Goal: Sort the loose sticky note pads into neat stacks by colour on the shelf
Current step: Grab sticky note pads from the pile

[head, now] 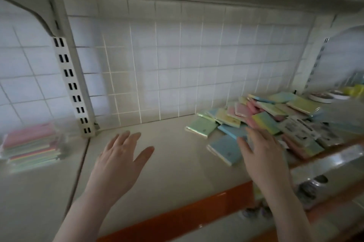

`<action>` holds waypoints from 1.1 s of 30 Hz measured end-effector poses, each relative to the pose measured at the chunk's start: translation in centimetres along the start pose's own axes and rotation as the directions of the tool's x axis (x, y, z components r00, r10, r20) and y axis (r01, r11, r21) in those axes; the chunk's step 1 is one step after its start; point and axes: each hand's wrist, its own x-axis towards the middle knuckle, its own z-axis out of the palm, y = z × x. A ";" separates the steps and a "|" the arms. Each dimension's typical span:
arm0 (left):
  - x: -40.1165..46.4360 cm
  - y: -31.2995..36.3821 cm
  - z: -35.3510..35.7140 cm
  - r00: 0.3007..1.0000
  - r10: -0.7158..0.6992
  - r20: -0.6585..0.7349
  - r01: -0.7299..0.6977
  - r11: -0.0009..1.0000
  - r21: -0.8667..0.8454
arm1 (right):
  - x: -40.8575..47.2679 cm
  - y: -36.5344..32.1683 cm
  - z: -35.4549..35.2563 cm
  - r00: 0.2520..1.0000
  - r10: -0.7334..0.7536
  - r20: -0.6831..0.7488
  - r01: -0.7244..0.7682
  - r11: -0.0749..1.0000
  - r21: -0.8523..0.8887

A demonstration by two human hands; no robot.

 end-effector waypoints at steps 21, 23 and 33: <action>2.2 15.6 12.5 0.980 -0.117 0.162 0.119 0.993 -0.003 | 6.2 14.2 -1.4 0.811 -0.555 0.184 0.479 0.812 0.334; 2.6 15.8 12.4 0.974 -0.125 0.187 0.134 0.991 -0.032 | 6.0 14.3 -1.3 0.811 -0.558 0.174 0.487 0.810 0.327; 3.1 16.0 12.1 0.954 -0.251 0.163 0.268 0.959 -0.092 | 5.6 14.3 -1.9 0.857 -0.406 0.316 0.330 0.905 0.268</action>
